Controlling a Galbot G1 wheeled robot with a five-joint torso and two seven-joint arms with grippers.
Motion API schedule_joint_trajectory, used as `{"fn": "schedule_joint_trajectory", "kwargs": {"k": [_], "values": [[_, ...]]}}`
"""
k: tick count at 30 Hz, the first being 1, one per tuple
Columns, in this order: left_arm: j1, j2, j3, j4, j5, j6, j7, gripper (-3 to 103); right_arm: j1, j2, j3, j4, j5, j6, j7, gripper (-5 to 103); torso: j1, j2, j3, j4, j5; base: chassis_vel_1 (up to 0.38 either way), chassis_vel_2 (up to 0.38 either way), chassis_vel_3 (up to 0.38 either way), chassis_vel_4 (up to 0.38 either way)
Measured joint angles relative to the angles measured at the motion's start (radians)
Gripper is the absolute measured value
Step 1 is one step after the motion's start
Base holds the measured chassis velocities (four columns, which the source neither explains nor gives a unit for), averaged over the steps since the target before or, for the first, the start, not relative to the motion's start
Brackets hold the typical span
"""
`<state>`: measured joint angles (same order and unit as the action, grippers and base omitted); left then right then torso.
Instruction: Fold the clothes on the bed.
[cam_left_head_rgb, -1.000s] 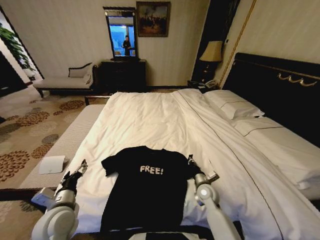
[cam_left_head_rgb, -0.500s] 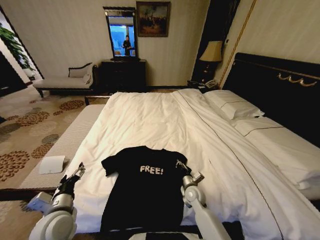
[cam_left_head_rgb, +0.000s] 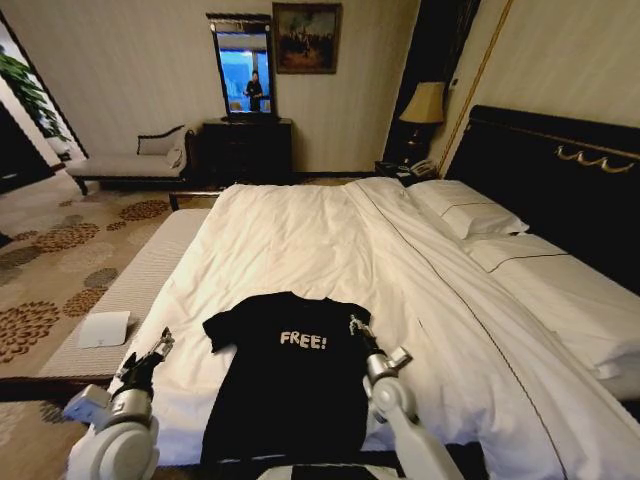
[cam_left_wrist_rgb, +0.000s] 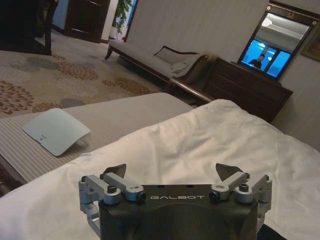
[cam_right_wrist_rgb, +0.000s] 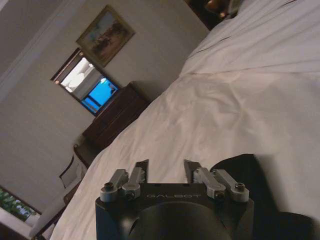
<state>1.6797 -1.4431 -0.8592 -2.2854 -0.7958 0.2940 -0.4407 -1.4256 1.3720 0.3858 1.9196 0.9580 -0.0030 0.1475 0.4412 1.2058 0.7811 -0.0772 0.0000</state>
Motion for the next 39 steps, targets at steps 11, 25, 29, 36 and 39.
{"fn": "schedule_joint_trajectory", "kwargs": {"k": [11, 25, 29, 36, 39], "values": [[-0.003, -0.002, 0.008, 0.015, 0.014, 0.006, -0.007, 100, 0.019, 0.019, 0.054, -0.064, 0.166, -0.093, 0.229, 80, 0.000, 0.000, 0.000, 0.0003, 0.0002, 0.000, 0.000, 0.000, 0.000], [0.009, 0.009, -0.015, 0.031, -0.006, -0.009, 0.000, 100, -0.006, 0.030, 0.014, -0.030, 0.205, -0.120, 0.253, 100, 0.000, 0.000, 0.000, 0.0001, 0.0000, 0.000, 0.000, 0.000, 0.000], [0.010, 0.011, -0.015, 0.031, -0.008, -0.010, 0.000, 100, -0.005, 0.035, 0.010, -0.009, 0.260, -0.130, 0.254, 100, 0.000, 0.000, 0.000, 0.0002, -0.0001, 0.000, 0.000, 0.000, 0.000], [0.006, 0.025, -0.038, 0.039, -0.037, -0.011, 0.000, 100, -0.047, 0.032, -0.030, 0.038, 0.216, -0.135, 0.207, 100, 0.000, 0.000, 0.000, 0.0001, -0.0001, 0.000, 0.000, 0.000, 0.000], [0.009, 0.033, -0.052, 0.042, -0.051, -0.013, 0.000, 100, -0.074, 0.029, -0.065, 0.058, 0.192, -0.139, 0.198, 100, 0.000, 0.000, 0.000, 0.0000, 0.0000, 0.000, 0.000, 0.000, 0.000]]}}
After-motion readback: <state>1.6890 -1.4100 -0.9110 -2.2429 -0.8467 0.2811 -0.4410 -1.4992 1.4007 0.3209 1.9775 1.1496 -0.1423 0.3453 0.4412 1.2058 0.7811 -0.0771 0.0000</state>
